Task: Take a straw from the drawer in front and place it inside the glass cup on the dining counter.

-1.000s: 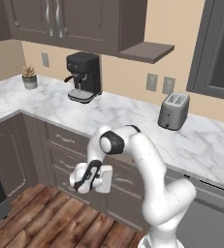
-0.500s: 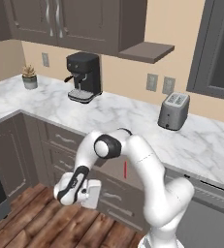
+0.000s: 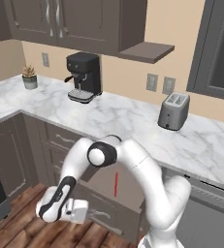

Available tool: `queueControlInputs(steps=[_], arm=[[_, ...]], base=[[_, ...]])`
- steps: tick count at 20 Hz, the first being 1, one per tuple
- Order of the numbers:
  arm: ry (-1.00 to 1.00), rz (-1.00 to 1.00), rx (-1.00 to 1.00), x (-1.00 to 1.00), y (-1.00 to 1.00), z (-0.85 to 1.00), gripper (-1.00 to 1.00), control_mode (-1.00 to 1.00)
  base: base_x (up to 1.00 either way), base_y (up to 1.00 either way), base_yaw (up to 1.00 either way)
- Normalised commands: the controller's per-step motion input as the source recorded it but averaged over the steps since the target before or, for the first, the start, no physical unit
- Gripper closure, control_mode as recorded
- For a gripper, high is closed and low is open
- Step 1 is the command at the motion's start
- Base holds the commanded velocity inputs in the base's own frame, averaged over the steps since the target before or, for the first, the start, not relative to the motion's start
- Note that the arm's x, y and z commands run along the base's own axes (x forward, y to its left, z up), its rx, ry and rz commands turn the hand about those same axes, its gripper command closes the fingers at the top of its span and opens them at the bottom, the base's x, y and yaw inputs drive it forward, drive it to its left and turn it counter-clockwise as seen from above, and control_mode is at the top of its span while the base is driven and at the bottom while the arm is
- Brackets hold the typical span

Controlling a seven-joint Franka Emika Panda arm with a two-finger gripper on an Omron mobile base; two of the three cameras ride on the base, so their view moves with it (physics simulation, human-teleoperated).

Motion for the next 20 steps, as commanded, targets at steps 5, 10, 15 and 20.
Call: queueControlInputs(steps=[5, 10, 15, 20], arm=[[-0.68, 0.0, 0.0, -1.0, 0.01, 0.62, -1.0, -1.0], [-0.53, 0.01, 0.05, -0.84, 0.0, 0.99, -1.0, -1.0], [-0.22, 0.15, 0.21, -0.58, 0.0, 1.0, -1.0, -1.0], [-0.19, 0.17, 0.29, -0.26, -0.14, 1.0, -1.0, -1.0]], base=[[0.0, 0.0, 0.0], [0.0, 0.0, 0.0], [0.0, 0.0, 0.0], [0.0, 0.0, 0.0]])
